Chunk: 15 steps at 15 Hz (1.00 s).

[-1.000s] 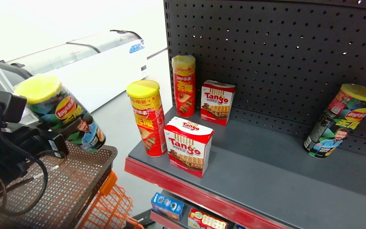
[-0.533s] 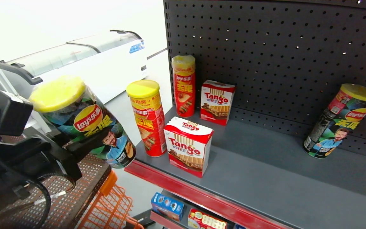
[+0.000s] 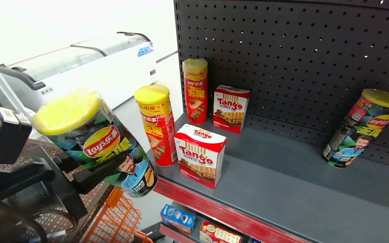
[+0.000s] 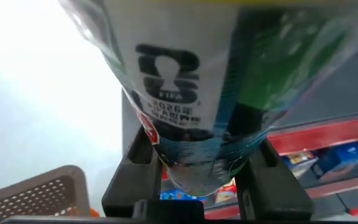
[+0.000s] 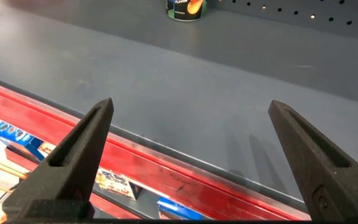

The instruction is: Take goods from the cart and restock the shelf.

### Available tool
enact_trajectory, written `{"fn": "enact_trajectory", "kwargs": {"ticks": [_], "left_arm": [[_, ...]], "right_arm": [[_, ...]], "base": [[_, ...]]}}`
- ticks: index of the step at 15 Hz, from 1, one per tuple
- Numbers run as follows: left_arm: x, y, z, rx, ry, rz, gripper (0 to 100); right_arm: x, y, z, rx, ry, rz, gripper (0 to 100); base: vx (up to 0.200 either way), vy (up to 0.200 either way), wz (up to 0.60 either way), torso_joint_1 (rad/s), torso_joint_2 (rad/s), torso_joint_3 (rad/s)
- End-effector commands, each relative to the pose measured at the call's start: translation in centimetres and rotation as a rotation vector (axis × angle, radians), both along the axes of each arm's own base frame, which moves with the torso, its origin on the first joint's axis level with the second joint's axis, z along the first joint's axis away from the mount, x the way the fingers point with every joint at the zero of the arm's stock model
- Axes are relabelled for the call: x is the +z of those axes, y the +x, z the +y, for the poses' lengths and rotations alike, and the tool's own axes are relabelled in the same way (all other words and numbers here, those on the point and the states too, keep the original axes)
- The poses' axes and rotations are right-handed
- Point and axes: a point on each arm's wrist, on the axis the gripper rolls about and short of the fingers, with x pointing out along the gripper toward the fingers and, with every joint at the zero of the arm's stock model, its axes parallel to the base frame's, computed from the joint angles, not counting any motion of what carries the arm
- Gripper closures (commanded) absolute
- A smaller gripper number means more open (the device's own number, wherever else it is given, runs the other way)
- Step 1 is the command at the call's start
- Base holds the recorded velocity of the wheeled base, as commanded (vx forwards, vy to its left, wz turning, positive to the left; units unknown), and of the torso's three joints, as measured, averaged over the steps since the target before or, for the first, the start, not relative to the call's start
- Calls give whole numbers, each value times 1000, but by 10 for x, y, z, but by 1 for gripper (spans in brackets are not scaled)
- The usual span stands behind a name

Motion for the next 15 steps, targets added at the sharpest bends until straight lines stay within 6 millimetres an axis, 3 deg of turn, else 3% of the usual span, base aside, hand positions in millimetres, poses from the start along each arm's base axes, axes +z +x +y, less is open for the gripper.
{"fn": "enact_trajectory", "kwargs": {"ticks": [1, 8, 15], "left_arm": [[4, -6, -9, -67, -7, -14, 100], [16, -17, -46, -285, -1, 77, 100], [0, -15, -62, -444, 46, 148, 100]], "right_arm": [[0, 0, 0, 1, 0, 1, 0], [0, 0, 0, 1, 0, 1, 0], [0, 0, 0, 1, 0, 1, 0]], "base": [[0, 0, 0, 0, 0, 0], [0, 0, 0, 0, 0, 0], [0, 0, 0, 0, 0, 0]]}}
